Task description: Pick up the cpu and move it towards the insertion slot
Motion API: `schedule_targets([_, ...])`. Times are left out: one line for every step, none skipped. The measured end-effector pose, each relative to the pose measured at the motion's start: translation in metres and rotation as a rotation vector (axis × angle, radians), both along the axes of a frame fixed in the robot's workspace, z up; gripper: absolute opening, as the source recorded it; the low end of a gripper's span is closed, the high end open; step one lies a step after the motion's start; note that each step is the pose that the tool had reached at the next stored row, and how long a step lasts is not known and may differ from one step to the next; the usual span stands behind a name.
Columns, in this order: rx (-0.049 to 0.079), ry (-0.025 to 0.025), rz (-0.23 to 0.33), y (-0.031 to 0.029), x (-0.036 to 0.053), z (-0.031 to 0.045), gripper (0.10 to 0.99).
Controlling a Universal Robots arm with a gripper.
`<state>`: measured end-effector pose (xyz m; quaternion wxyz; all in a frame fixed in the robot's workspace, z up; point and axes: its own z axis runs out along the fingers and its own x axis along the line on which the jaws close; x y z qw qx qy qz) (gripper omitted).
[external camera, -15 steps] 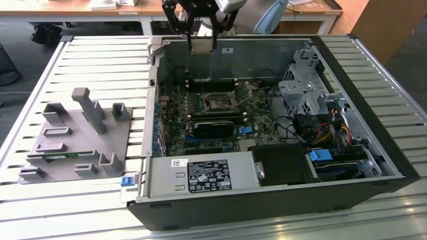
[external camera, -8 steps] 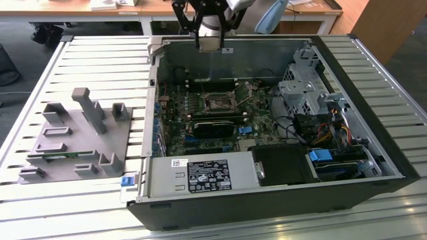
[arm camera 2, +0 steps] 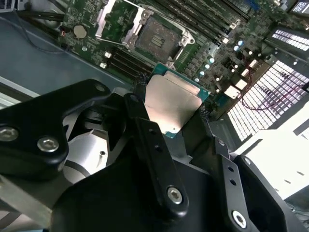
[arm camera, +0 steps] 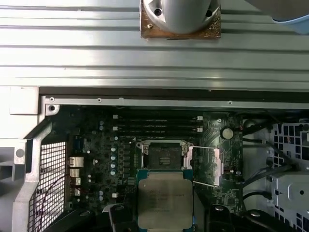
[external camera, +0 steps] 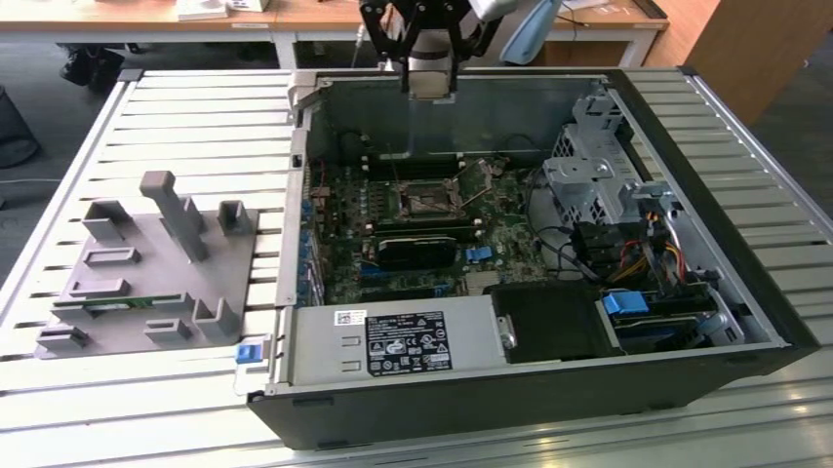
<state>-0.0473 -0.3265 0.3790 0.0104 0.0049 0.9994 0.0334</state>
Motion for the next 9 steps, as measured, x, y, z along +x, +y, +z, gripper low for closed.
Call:
schedule_targets([0.000,0.0000,0.000,0.0001,0.0019,-0.0001,0.545])
schedule_targets([0.000,0.0000,0.000,0.0002,0.0038,-0.0001,0.545])
schedule_targets([0.000,0.0000,0.000,0.0003,0.0057,-0.0002,0.545])
schedule_targets([0.000,-0.0001,0.000,0.0004,0.0078,-0.0003,0.545])
schedule_targets([0.000,-0.0001,0.000,0.0005,0.0099,-0.0003,0.545])
schedule_targets([0.000,0.0000,0.000,0.0005,0.0121,-0.0004,0.545])
schedule_targets([0.000,0.0000,0.000,0.0006,0.0142,-0.0004,0.545])
schedule_targets([0.000,0.0000,0.000,0.0006,0.0166,-0.0005,0.545])
schedule_targets([0.000,0.0000,0.000,0.0006,0.0185,-0.0005,0.545])
